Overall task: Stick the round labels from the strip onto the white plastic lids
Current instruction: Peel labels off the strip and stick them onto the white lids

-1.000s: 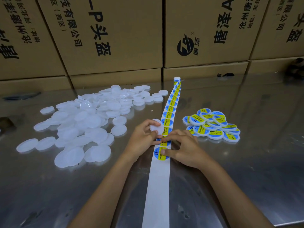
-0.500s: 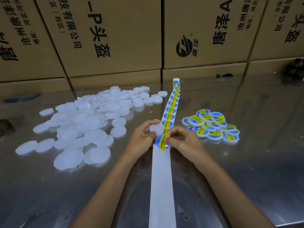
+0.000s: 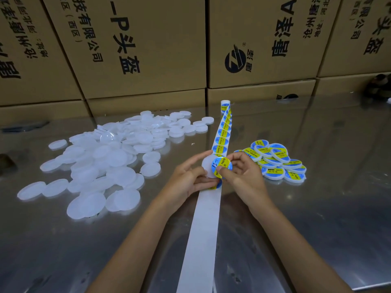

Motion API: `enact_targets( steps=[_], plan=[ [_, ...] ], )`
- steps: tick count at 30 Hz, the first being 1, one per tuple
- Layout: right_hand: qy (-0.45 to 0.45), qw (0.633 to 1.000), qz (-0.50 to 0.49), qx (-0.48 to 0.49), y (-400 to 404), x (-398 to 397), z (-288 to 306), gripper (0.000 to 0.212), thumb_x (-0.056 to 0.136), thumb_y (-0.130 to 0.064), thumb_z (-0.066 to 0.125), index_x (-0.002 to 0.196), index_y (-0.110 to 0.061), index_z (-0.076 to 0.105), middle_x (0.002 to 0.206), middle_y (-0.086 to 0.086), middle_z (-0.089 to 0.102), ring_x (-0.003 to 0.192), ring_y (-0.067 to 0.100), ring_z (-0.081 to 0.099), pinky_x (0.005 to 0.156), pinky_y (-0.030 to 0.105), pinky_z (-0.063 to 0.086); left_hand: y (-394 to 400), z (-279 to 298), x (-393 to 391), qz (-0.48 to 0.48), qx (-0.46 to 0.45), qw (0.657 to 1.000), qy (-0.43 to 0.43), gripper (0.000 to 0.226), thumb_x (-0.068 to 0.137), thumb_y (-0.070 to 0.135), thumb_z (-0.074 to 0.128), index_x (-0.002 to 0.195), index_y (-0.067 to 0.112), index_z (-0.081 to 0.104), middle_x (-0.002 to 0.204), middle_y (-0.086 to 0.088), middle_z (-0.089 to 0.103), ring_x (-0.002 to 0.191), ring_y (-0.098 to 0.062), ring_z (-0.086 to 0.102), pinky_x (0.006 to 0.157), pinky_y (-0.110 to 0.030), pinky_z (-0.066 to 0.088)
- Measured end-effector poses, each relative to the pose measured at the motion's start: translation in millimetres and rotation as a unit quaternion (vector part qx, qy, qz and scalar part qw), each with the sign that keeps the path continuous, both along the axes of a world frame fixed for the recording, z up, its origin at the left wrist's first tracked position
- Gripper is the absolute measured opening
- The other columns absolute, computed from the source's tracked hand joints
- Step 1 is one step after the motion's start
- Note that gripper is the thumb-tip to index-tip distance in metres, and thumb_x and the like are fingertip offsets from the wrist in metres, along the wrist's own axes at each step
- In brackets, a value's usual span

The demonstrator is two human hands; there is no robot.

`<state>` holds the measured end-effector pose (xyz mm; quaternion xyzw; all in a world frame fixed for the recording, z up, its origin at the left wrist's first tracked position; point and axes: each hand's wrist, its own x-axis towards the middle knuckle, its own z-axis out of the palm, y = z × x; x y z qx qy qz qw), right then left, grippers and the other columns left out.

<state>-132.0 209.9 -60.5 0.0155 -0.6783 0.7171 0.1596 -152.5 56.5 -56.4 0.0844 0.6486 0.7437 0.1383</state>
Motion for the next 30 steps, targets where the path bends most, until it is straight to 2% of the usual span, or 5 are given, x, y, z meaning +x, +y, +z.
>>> enact_targets(
  steps=[5, 12, 18, 25, 30],
  plan=[
    [0.024, 0.999, -0.01, 0.033, 0, -2, -5, 0.027, 0.08, 0.01, 0.072, 0.087, -0.012, 0.056, 0.082, -0.002, 0.067, 0.073, 0.011, 0.066, 0.065, 0.02, 0.055, 3, 0, 2, -0.033, 0.016, 0.999, -0.001, 0.052, 0.093, -0.008, 0.055, 0.129, 0.027, 0.066, 0.118, -0.01, 0.073, 0.1, -0.032, 0.073, 0.082, -0.031, 0.06],
    [0.052, 0.998, -0.014, 0.031, -1, -5, -10, 0.025, 0.08, 0.011, 0.071, 0.089, -0.007, 0.056, 0.07, -0.01, 0.065, 0.059, 0.0, 0.063, 0.054, 0.012, 0.049, 5, 1, 5, -0.046, 0.018, 0.999, 0.004, 0.051, 0.095, -0.008, 0.053, 0.134, 0.023, 0.063, 0.125, -0.012, 0.07, 0.105, -0.036, 0.071, 0.095, -0.043, 0.056],
    [0.063, 0.995, -0.029, 0.068, 1, -8, -15, 0.031, 0.08, 0.007, 0.073, 0.084, -0.018, 0.055, 0.069, -0.021, 0.066, 0.058, -0.001, 0.063, 0.053, 0.015, 0.05, 7, 2, 6, -0.043, 0.003, 0.999, 0.016, 0.052, 0.097, -0.009, 0.05, 0.137, 0.022, 0.06, 0.126, -0.014, 0.069, 0.105, -0.036, 0.071, 0.096, -0.044, 0.056],
    [0.061, 0.976, -0.11, 0.178, 5, -11, -21, 0.038, 0.075, -0.025, 0.084, 0.105, -0.028, 0.061, 0.088, -0.015, 0.057, 0.068, 0.011, 0.055, 0.068, 0.031, 0.052, 6, -1, 5, -0.039, 0.03, 0.998, 0.03, 0.051, 0.094, -0.01, 0.051, 0.132, 0.023, 0.063, 0.121, -0.013, 0.071, 0.096, -0.028, 0.074, 0.089, -0.035, 0.059],
    [0.043, 0.977, -0.112, 0.177, 6, -12, -22, 0.05, 0.069, -0.052, 0.081, 0.108, -0.028, 0.06, 0.097, -0.012, 0.056, 0.082, 0.006, 0.054, 0.071, 0.024, 0.046, 3, 0, 0, -0.056, 0.123, 0.991, -0.006, 0.051, 0.095, -0.009, 0.045, 0.124, 0.025, 0.07, 0.124, -0.017, 0.07, 0.108, -0.033, 0.071, 0.084, -0.032, 0.059]
  ],
)
